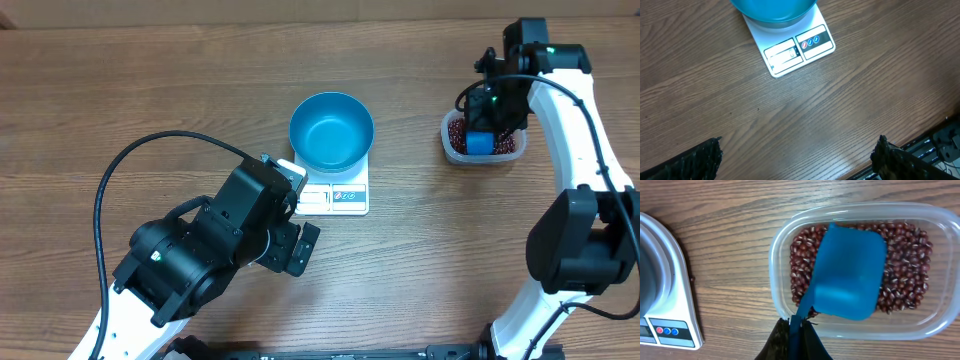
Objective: Scoop item into bowl and weigh 150g on scale
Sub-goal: 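Drag the blue scoop through the beans with the right gripper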
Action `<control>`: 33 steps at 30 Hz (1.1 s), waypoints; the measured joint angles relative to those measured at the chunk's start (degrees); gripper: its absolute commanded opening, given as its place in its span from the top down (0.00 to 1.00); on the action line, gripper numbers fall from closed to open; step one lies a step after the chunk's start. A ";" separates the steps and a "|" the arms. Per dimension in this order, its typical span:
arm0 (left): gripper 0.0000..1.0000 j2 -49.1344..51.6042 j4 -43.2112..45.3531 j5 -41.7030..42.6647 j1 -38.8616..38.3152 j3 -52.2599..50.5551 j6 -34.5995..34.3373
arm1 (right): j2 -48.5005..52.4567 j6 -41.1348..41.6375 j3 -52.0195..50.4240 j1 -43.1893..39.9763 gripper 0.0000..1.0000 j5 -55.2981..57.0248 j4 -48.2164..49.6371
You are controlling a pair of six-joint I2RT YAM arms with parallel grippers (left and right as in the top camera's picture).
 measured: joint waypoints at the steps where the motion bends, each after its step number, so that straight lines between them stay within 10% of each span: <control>1: 0.01 0.00 0.00 0.00 0.00 0.00 0.00 | -0.04 -0.07 0.02 -0.28 0.96 -0.42 -0.11; 33: 0.01 0.00 0.00 0.00 0.00 0.00 0.00 | -0.66 -0.15 1.18 -1.55 0.96 -3.23 -0.92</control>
